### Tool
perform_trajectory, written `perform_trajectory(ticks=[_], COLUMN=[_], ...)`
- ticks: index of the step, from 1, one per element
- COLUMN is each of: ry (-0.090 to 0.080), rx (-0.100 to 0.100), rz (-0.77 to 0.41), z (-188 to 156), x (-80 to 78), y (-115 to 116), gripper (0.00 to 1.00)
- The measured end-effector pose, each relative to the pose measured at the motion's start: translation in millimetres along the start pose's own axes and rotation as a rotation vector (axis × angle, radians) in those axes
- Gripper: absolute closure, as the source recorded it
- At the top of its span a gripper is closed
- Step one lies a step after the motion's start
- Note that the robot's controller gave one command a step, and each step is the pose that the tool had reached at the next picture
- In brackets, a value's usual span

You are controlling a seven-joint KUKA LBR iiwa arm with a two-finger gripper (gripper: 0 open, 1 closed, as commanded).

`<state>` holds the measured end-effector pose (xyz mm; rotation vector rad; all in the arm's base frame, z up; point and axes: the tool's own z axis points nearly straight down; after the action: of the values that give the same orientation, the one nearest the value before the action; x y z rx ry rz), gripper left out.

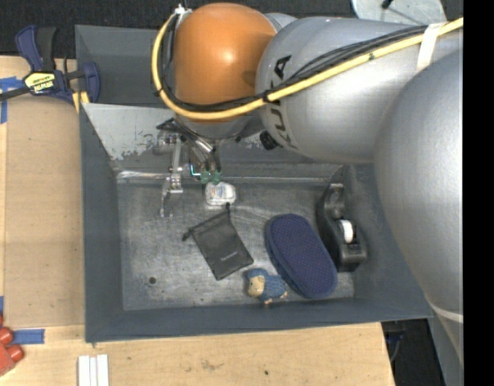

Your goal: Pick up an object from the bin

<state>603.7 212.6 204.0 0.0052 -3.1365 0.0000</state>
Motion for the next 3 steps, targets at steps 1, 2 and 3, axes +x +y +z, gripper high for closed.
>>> perform_trajectory(ticks=[1,2,3], ry=[0.0,-0.015,-0.031], rx=[0.004,-0.006,-0.004], rz=[-0.151,-0.172,-0.175], z=[82,133,126], x=[19.9,36.1,30.8], y=[-80,-125,-124], gripper=[0.0,0.0,1.0])
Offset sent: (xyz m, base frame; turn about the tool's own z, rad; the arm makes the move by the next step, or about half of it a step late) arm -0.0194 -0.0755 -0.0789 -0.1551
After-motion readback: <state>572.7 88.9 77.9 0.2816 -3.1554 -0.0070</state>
